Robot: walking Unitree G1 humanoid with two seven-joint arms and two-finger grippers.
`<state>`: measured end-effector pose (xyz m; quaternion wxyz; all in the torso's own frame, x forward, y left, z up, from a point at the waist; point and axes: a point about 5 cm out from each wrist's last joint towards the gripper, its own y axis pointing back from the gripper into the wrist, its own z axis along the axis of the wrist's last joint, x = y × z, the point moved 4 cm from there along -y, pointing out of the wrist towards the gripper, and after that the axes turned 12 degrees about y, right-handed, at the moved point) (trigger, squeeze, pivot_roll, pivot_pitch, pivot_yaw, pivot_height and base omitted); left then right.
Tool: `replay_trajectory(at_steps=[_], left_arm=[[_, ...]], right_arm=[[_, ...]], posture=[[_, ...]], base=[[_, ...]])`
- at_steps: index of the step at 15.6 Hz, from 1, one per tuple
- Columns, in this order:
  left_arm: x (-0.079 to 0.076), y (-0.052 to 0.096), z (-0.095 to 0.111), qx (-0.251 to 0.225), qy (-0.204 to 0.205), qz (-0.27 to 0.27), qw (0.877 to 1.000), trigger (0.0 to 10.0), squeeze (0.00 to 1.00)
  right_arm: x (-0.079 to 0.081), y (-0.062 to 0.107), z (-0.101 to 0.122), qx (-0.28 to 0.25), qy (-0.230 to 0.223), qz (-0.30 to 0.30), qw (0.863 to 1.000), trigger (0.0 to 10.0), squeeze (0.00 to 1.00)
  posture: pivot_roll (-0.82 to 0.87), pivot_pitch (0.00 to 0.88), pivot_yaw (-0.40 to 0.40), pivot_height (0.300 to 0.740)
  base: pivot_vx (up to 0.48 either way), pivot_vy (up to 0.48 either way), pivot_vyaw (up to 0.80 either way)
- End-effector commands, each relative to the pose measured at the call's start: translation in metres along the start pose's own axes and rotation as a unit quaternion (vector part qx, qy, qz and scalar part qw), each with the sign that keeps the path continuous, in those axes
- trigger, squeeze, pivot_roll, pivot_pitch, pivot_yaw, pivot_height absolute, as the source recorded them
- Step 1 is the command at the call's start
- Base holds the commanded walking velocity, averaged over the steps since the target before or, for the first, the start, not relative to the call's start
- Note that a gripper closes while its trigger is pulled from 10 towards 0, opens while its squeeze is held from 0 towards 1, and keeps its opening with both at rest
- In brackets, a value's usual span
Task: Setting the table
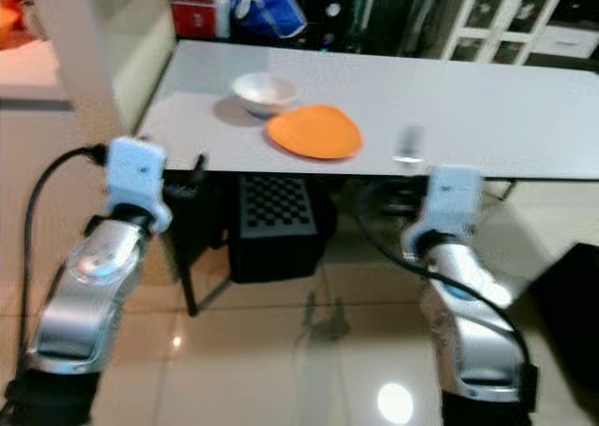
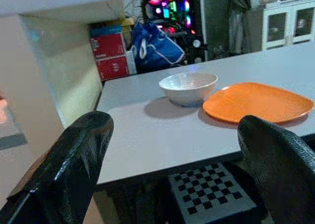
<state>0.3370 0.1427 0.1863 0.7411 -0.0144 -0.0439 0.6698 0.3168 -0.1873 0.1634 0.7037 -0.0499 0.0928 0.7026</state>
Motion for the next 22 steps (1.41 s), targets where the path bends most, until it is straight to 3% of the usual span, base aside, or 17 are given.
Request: replay_trajectory(at_steps=[1, 4, 11, 13, 22], left_arm=[[-0.006, -0.001, -0.002, 0.013, 0.013, -0.01, 1.0, 10.0, 0.0], [-0.002, -0.002, -0.001, 0.013, 0.009, 0.002, 1.0, 10.0, 0.0], [-0.005, -0.004, 0.009, -0.008, -0.023, -0.016, 1.0, 10.0, 0.0], [-0.004, -0.003, 0.011, -0.011, -0.016, -0.016, 1.0, 10.0, 0.0], [-0.008, -0.001, 0.008, -0.003, -0.016, -0.039, 0.999, 10.0, 0.0]], right_arm=[[-0.006, 0.0, 0.003, -0.003, 0.005, -0.006, 1.0, 10.0, 0.0], [-0.007, -0.001, 0.003, 0.0, 0.001, -0.006, 1.0, 10.0, 0.0], [-0.005, -0.005, 0.005, 0.001, -0.026, 0.006, 1.0, 10.0, 0.0], [0.0, -0.006, 0.008, -0.004, -0.031, 0.02, 0.999, 10.0, 0.0], [0.006, -0.014, 0.01, -0.003, -0.024, 0.04, 0.999, 10.0, 0.0]], posture=[[-0.04, 0.0, -0.032, 0.74], [-0.04, 0.0, -0.038, 0.74], [-0.03, 0.0, -0.036, 0.74], [-0.02, 0.0, -0.039, 0.74], [-0.01, 0.0, -0.038, 0.74]], base=[[0.0, 0.0, 0.0], [0.0, 0.48, 0.0], [0.0, 0.0, 0.0], [0.0, 0.0, 0.0], [0.274, 0.0, 0.0]])
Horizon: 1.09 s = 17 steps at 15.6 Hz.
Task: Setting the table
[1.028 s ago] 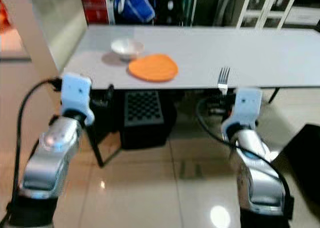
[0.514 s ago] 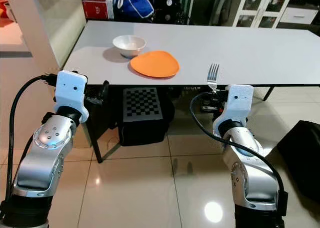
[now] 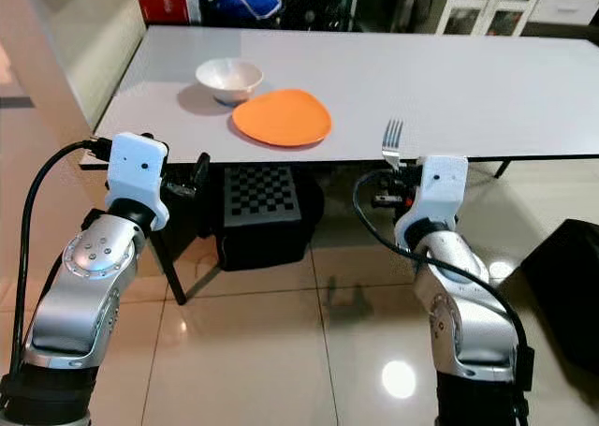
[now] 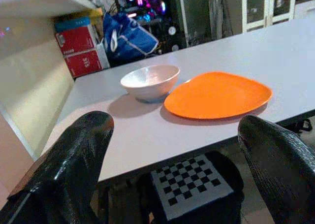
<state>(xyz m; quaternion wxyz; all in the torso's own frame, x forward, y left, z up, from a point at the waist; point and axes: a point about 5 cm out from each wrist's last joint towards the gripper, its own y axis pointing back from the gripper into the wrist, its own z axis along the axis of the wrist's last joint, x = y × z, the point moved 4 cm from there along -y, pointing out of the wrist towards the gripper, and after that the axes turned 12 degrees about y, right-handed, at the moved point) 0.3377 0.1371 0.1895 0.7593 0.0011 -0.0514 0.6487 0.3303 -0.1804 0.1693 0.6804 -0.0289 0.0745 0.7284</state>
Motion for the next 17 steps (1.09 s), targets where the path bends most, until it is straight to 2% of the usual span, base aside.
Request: replay_trajectory(at_steps=[1, 4, 7, 9, 12, 17], left_arm=[[-0.0037, 0.001, 0.0044, -0.007, -0.002, -0.013, 1.0, 10.0, 0.0], [-0.0042, 0.0045, 0.0001, -0.001, -0.002, -0.019, 1.0, 10.0, 0.0], [-0.0043, 0.0067, -0.0017, 0.002, -0.004, -0.023, 1.0, 10.0, 0.0], [-0.0057, 0.0069, -0.0014, 0.003, -0.003, -0.028, 1.0, 10.0, 0.0], [-0.0112, 0.008, -0.0038, 0.008, -0.003, -0.042, 0.999, 10.0, 0.0], [-0.0119, 0.0092, -0.0048, 0.01, -0.004, -0.044, 0.999, 10.0, 0.0]], right_arm=[[0.0, -0.0022, 0.0032, -0.003, -0.003, 0.005, 1.0, 10.0, 0.0], [0.0019, -0.0023, 0.0042, -0.004, 0.002, 0.011, 1.0, 10.0, 0.0], [-0.0044, -0.0034, 0.0009, 0.003, 0.011, -0.017, 1.0, 10.0, 0.0], [-0.007, -0.0029, 0.0013, 0.001, -0.005, -0.024, 1.0, 10.0, 0.0], [-0.0057, -0.0025, 0.0004, 0.002, -0.002, -0.021, 1.0, 10.0, 0.0], [-0.0047, -0.0026, -0.0014, 0.006, -0.001, -0.018, 1.0, 10.0, 0.0]], posture=[[-0.01, 0.0, -0.038, 0.74], [-0.02, 0.0, -0.038, 0.74], [-0.02, 0.0, -0.042, 0.74], [-0.02, 0.0, -0.043, 0.74], [-0.02, 0.0, -0.043, 0.74], [-0.02, 0.0, -0.042, 0.74]], base=[[0.285, 0.0, 0.0], [0.29, 0.0, 0.0], [0.304, 0.0, 0.56], [0.313, 0.0, 0.0], [0.329, 0.0, 0.0], [0.334, 0.0, 0.0]])
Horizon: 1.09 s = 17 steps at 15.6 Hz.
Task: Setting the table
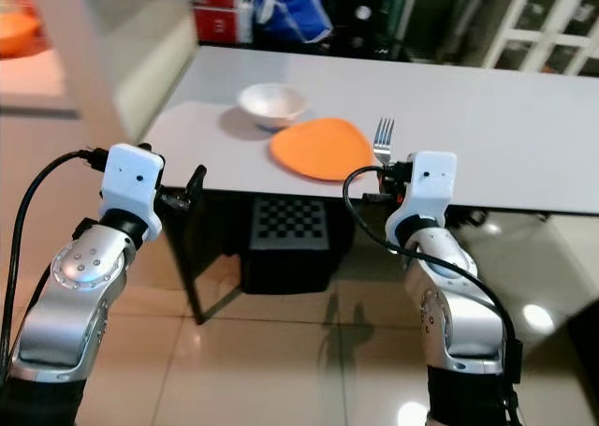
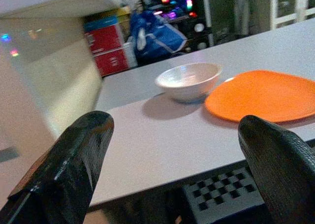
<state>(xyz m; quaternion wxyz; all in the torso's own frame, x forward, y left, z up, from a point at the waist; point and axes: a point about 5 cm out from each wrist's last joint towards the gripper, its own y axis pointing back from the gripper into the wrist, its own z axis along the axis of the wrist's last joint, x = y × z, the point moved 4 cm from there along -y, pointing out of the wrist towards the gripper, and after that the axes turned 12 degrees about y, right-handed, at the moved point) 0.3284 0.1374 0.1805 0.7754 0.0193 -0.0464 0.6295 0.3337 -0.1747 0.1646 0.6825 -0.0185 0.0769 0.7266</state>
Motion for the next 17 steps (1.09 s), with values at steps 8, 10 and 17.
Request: replay_trajectory(at_steps=[8, 10, 17], left_arm=[[-0.0108, -0.0002, 0.0031, -0.003, 0.002, -0.024, 1.0, 10.0, 0.0], [-0.0116, 0.0001, 0.0024, -0.002, 0.003, -0.025, 1.0, 10.0, 0.0], [-0.0117, 0.0004, 0.0025, -0.002, 0.005, -0.024, 1.0, 10.0, 0.0]], right_arm=[[-0.0111, 0.0012, 0.0014, -0.001, 0.009, -0.017, 1.0, 10.0, 0.0], [-0.0134, 0.0004, 0.0023, -0.001, 0.011, -0.018, 1.0, 10.0, 0.0], [-0.0153, -0.0036, 0.0049, -0.002, 0.015, -0.017, 1.0, 10.0, 0.0]], posture=[[-0.02, 0.0, -0.036, 0.74], [-0.02, 0.0, -0.036, 0.74], [-0.03, 0.0, -0.042, 0.74]], base=[[0.336, 0.0, 0.0], [0.336, 0.0, 0.0], [0.335, 0.0, 0.0]])
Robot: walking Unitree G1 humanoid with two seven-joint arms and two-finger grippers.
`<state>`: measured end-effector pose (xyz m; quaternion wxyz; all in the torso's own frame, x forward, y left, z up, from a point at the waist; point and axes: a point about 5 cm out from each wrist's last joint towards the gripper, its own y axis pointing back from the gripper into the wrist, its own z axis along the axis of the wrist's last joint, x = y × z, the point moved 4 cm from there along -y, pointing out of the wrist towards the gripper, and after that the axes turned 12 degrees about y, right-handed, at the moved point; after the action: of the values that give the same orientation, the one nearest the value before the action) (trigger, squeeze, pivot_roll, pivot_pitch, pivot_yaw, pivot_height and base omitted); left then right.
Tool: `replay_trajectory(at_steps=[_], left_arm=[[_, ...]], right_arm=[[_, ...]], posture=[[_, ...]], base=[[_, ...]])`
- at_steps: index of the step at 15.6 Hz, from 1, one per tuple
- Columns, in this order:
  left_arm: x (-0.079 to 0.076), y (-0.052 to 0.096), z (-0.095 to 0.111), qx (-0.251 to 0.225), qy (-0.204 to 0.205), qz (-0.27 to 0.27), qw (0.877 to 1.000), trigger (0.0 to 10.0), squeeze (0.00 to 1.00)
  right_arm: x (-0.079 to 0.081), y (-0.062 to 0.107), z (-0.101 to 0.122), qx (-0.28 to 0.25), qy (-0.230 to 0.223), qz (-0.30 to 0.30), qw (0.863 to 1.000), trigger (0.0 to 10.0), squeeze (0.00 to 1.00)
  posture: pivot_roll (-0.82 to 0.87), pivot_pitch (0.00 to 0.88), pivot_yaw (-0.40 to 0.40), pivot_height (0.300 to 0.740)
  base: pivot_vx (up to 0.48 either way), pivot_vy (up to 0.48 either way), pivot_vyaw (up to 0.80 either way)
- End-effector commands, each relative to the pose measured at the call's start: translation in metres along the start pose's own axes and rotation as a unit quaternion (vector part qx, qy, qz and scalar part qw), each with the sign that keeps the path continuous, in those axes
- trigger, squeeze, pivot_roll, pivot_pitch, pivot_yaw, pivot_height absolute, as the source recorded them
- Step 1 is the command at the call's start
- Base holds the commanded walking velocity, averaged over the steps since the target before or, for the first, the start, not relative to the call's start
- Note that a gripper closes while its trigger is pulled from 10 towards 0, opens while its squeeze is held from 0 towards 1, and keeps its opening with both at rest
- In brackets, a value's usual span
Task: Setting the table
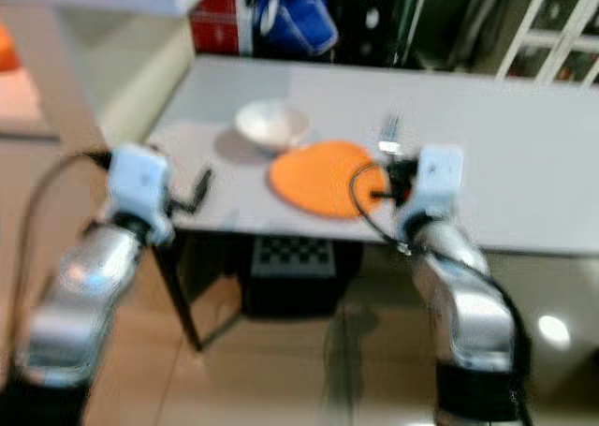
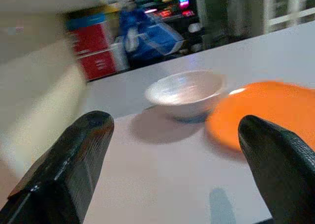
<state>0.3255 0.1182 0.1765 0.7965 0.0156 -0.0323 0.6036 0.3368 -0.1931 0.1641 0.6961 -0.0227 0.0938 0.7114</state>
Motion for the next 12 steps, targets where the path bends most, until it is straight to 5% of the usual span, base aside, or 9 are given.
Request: replay_trajectory(at_steps=[1, 12], left_arm=[[0.008, 0.002, 0.005, -0.006, -0.008, 0.01, 1.0, 10.0, 0.0], [0.006, 0.001, 0.004, -0.009, -0.006, 0.008, 1.0, 10.0, 0.0]], right_arm=[[0.003, -0.002, 0.008, -0.013, 0.001, 0.004, 1.0, 10.0, 0.0], [-0.008, -0.008, 0.006, -0.007, 0.008, -0.003, 1.0, 10.0, 0.0]], posture=[[-0.02, 0.0, -0.045, 0.74], [-0.03, 0.0, -0.047, 0.74]], base=[[0.334, 0.0, 0.0], [0.332, 0.0, 0.0]])
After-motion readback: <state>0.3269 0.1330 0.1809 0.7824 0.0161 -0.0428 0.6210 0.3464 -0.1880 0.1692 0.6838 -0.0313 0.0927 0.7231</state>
